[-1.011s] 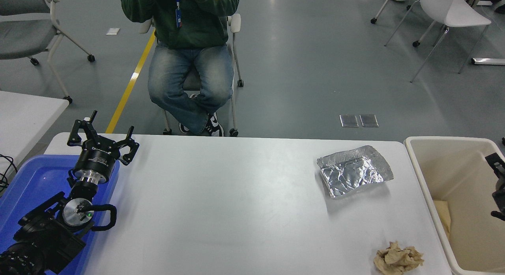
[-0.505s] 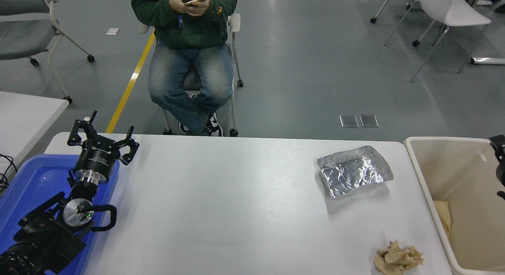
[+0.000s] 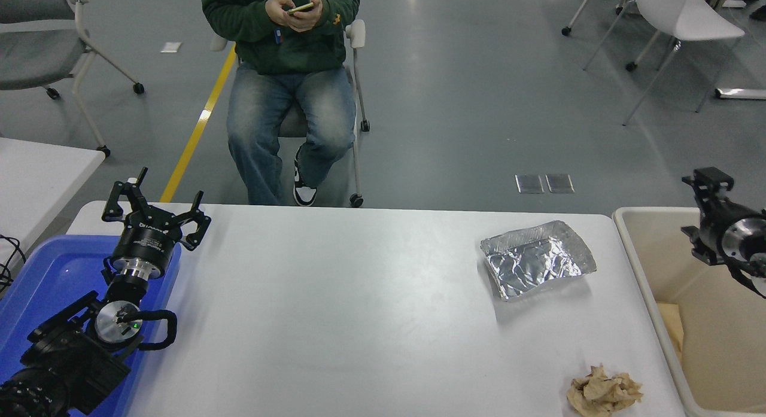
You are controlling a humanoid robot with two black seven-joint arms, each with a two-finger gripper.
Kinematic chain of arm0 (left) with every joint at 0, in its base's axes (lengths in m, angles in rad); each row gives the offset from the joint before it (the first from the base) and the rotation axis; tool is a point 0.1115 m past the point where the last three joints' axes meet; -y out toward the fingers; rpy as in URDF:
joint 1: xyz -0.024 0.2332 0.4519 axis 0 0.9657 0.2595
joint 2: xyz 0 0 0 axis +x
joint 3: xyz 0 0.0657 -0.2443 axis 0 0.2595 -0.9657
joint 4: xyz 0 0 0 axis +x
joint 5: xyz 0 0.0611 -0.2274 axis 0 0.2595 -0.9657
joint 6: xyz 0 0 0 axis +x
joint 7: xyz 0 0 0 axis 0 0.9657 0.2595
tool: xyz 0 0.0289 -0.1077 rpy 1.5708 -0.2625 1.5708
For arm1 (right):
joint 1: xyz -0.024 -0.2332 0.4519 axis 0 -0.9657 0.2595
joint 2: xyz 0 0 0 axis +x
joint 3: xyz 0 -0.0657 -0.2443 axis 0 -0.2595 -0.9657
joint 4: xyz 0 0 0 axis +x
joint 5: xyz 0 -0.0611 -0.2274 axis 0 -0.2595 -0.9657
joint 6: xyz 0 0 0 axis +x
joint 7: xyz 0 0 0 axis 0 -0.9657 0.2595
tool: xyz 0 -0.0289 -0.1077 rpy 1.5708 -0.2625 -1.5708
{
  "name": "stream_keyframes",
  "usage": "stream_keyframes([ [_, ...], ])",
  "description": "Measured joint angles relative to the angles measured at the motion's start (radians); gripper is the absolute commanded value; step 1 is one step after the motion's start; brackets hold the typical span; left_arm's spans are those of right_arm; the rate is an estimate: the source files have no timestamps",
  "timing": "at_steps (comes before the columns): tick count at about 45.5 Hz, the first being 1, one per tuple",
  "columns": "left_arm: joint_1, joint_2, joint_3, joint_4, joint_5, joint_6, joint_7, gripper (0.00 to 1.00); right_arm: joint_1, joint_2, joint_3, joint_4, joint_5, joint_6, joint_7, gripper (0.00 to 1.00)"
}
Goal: Clean the table surface
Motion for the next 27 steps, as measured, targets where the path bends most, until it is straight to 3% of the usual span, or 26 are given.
stream_keyframes([
  [10, 0.0, 0.0, 0.0, 0.0, 0.0, 0.0, 0.0, 1.0, -0.053, 0.073, 0.109, 0.089, 0.001, -0.001, 0.014, 1.0],
  [27, 0.0, 0.0, 0.0, 0.0, 0.0, 0.0, 0.0, 1.0, -0.146, 0.261, 0.261, 0.183, 0.036, 0.008, 0.14, 1.0],
])
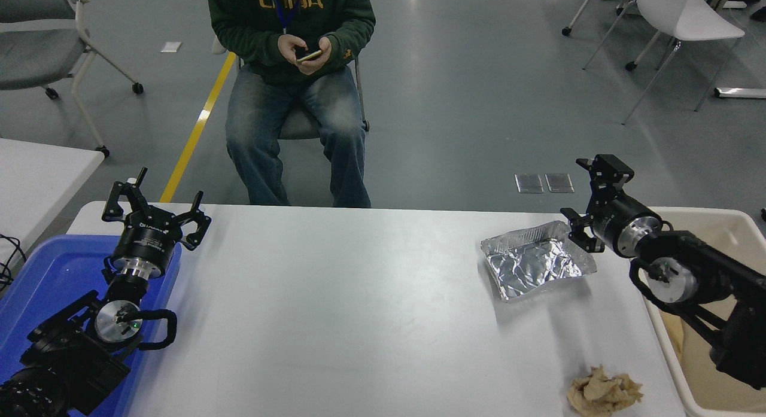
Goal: Clean the table surface
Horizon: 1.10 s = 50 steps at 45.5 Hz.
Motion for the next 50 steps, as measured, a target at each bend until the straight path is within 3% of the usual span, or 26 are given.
stream_keyframes([
  [12, 0.0, 0.0, 0.0, 0.0, 0.0, 0.0, 0.0, 1.0, -0.052, 0.128, 0.042, 0.019, 0.046, 0.054, 0.147, 1.0],
  [20, 0.0, 0.0, 0.0, 0.0, 0.0, 0.0, 0.0, 1.0, -0.067, 0.166, 0.044, 0.017, 0.043, 0.069, 0.196, 1.0],
  [50, 0.0, 0.0, 0.0, 0.0, 0.0, 0.0, 0.0, 1.0, -0.091, 0.227, 0.041, 0.013, -0.02, 0.074, 0.238, 1.0],
])
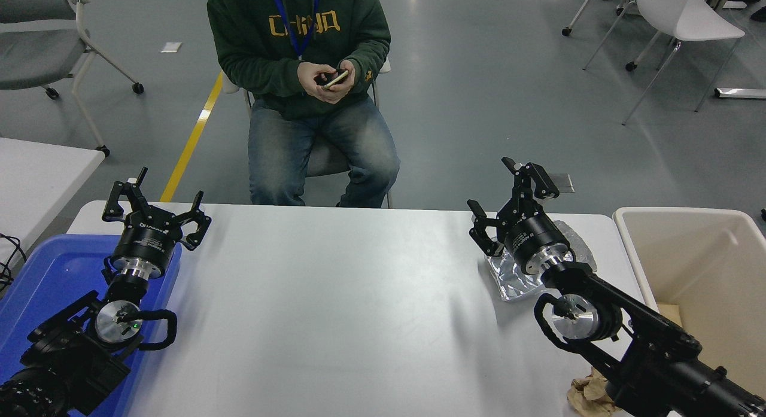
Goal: Clean the table surface
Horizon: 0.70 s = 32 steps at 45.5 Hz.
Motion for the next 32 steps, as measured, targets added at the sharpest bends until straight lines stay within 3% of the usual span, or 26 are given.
stream_keyframes([
  [32, 0.0, 0.0, 0.0, 0.0, 0.0, 0.0, 0.0, 1.0, 0.011, 0.066, -0.004, -0.12, -0.023, 0.002, 0.001, 1.0],
])
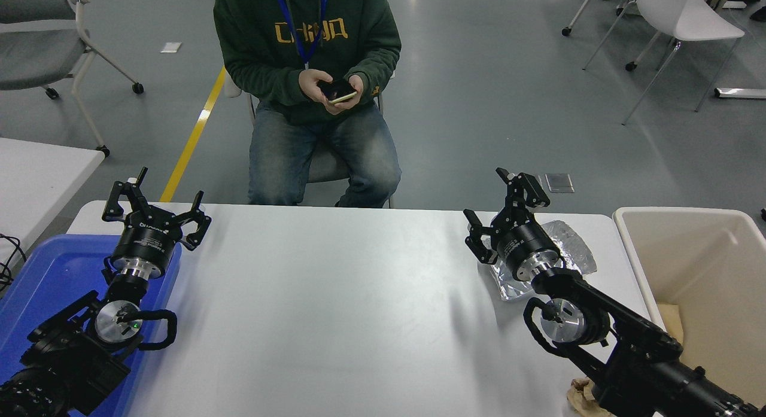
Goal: Clean the table surface
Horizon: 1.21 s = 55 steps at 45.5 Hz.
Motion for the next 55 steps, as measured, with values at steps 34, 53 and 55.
stream_keyframes([
  [34, 0.0, 0.0, 0.0, 0.0, 0.0, 0.0, 0.0, 1.0, 0.09, -0.141, -0.295, -0.037, -0.197, -0.153, -0.044, 1.0],
  [53, 0.0, 0.0, 0.0, 0.0, 0.0, 0.0, 0.0, 1.0, 0.227, -0.352, -0.551, 0.04, -0.212, -0.164, -0.137, 1.0],
  [55, 0.0, 0.0, 0.0, 0.0, 0.0, 0.0, 0.0, 1.0, 0.244, -0.374, -0.583, 0.049, -0.212, -0.162, -0.149, 1.0],
])
